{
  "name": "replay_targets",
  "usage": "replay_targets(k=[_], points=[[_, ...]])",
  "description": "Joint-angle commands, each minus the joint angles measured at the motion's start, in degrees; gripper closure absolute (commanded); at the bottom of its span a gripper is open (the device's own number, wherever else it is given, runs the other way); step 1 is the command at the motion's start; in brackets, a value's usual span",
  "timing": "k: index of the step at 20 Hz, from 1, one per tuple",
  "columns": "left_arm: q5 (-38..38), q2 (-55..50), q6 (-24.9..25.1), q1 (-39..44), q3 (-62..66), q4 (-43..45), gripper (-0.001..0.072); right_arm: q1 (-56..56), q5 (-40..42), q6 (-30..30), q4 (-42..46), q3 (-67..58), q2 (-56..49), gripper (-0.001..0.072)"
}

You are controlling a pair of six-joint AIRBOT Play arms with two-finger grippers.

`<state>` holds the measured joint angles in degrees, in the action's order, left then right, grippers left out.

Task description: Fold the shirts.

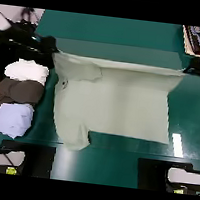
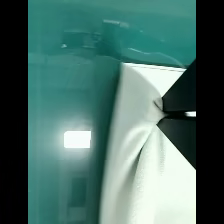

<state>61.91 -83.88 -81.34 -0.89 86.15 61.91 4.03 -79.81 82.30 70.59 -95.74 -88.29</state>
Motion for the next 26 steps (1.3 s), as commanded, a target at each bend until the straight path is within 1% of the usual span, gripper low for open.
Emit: replay_targets(k=[1, 3, 4, 6, 7, 8, 10, 14, 15, 16, 17, 18, 20, 21, 23, 26], points=[[-8.87, -10.67, 2.32, -0.04, 1.46, -3.21, 0.0680, -0.61, 6.78, -0.04, -1.18, -2.89, -9.99, 0.0698], [-11.82, -11.69, 2.27, -0.04, 2.54, -4.15, 0.0679, -0.66, 7.85, -0.07, -2.05, -7.39, -13.03, 0.0698], [-11.61, -11.65, 2.25, -0.04, 2.95, -4.15, 0.0680, -0.66, 7.41, -0.11, -2.01, -9.29, -13.81, 0.0698], [-6.43, -11.34, 2.32, -0.04, 3.08, -3.23, 0.0680, -0.66, 5.77, -0.57, -1.36, -10.14, -13.51, 0.0698], [-1.73, -11.34, 2.32, -0.04, 2.97, -2.34, 0.0681, -0.66, 4.83, -0.59, -0.48, -9.18, -12.85, 0.0698], [1.27, -11.34, 2.34, 0.15, 2.29, -0.85, 0.0681, -0.66, 4.22, -0.59, 1.16, -6.97, -11.74, 0.0697], [3.52, -11.34, 2.47, 0.20, -0.68, 0.22, 0.0681, -0.66, 4.55, -0.59, 2.73, -1.01, -9.44, 0.0698], [1.49, -11.37, 2.69, 0.20, -7.98, 0.26, 0.0678, -0.66, 7.98, -0.57, 2.43, 10.01, -6.75, 0.0696], [1.14, -11.37, 1.51, 0.15, -8.81, 0.28, 0.0541, -0.66, 8.07, -0.46, 1.18, 11.50, -6.75, 0.0657], [1.16, -11.37, -0.13, 0.13, -8.94, 0.31, 0.0187, -0.59, 7.72, -0.44, -0.79, 12.44, -6.80, 0.0400], [1.88, -11.17, -1.90, 0.13, -8.79, 0.31, 0.0119, -0.20, 6.69, -0.42, -2.23, 12.66, -6.80, 0.0260], [3.65, -10.78, -2.23, 0.13, -8.46, 0.28, 0.0225, 0.24, 4.76, -0.44, -3.10, 12.24, -6.69, 0.0261], [6.16, -7.19, -2.23, 0.13, -9.14, 2.80, 0.0228, 0.87, 0.55, -1.22, -2.86, 12.79, -4.35, 0.0261], [6.40, -3.67, -2.36, 0.13, -11.34, 4.90, 0.0228, 1.53, -0.37, -1.88, -3.08, 14.53, -1.90, 0.0261], [7.76, 4.11, -3.85, 0.13, -18.16, 8.15, 0.0228, 2.93, 0.13, -1.90, -3.08, 19.71, 4.17, 0.0261], [9.49, 16.26, -4.42, 1.03, -32.96, 7.96, 0.0229, 4.66, 2.54, -1.86, -3.13, 27.04, 12.22, 0.0261]])
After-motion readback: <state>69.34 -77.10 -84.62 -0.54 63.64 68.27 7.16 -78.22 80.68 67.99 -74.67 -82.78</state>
